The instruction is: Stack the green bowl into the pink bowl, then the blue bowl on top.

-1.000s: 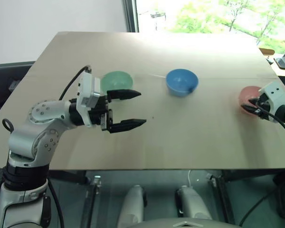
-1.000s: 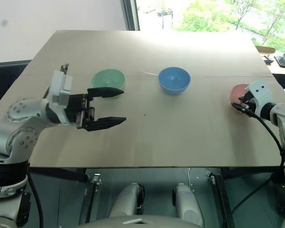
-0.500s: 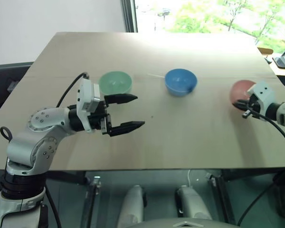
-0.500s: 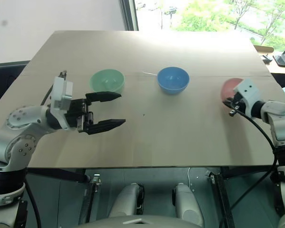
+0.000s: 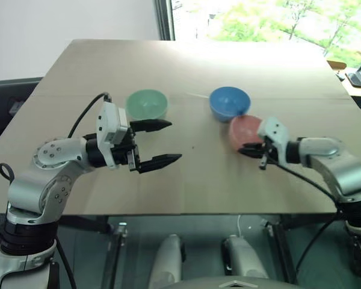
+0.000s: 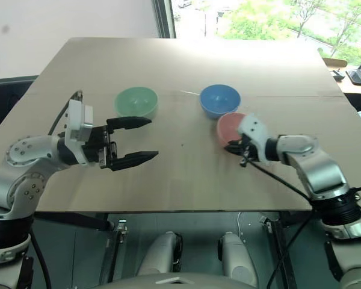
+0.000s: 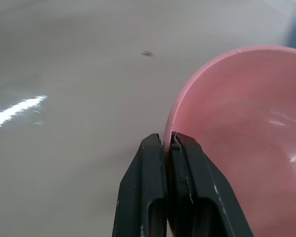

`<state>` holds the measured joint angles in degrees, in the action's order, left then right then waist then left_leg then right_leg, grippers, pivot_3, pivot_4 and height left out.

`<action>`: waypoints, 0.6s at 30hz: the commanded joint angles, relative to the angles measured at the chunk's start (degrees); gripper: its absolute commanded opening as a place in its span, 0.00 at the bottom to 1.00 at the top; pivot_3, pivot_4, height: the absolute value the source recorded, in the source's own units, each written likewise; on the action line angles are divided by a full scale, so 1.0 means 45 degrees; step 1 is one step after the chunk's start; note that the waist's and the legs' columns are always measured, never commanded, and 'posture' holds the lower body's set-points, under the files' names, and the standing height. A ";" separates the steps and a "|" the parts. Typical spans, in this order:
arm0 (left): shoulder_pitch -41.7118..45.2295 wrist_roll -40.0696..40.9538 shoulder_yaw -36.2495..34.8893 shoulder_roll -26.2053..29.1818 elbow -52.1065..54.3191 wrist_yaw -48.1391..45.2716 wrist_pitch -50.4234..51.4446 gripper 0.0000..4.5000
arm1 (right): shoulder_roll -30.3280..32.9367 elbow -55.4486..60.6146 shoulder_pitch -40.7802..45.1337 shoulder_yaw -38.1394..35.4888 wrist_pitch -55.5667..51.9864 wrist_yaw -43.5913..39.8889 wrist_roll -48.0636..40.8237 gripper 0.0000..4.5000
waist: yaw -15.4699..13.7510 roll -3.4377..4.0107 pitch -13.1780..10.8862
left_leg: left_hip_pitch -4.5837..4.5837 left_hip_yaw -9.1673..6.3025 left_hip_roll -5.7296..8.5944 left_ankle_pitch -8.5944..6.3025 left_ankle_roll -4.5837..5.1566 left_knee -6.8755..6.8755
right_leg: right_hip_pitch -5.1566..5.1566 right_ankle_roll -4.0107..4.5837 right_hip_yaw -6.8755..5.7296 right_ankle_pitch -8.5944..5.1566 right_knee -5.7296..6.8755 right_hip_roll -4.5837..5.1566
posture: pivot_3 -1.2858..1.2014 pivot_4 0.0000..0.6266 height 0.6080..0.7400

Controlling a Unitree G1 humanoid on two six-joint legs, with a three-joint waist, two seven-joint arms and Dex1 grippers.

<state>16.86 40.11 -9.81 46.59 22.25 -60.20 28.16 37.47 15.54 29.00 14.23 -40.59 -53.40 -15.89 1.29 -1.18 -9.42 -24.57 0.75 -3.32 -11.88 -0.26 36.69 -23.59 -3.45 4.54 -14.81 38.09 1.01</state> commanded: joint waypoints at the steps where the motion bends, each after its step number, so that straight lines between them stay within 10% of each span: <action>1: 0.0096 -0.0102 -0.0268 0.0123 0.0111 0.0029 -0.0236 1.00 | -0.0228 0.0391 0.0469 0.0569 0.0008 -0.0013 0.0217 0.01 | -0.0023 0.0000 0.0000 | -0.0004 -0.0001 0.0001 0.0000 0.0000 0.0003 | 0.0000 0.0000 -0.0002 0.0000 -0.0002 0.0002 | 0.52 0.24 1.00; 18: -0.0799 -0.0052 -0.0771 0.0311 0.0836 0.0353 -0.0199 1.00 | -0.1199 -0.2976 0.2268 0.1667 0.2669 -0.0525 0.2364 0.01 | -0.0087 -0.0004 0.0002 | -0.0021 -0.0005 0.0002 0.0000 0.0000 0.0034 | -0.0001 0.0002 -0.0012 0.0004 0.0008 0.0008 | 0.52 0.24 1.00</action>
<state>13.51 39.48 -10.96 47.04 23.98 -58.60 27.93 31.19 -0.82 39.45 21.65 -27.58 -53.52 -4.53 0.90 -1.20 -9.42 -24.66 0.73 -3.32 -11.88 -0.27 36.84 -23.59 -3.44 4.48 -14.80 38.13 1.04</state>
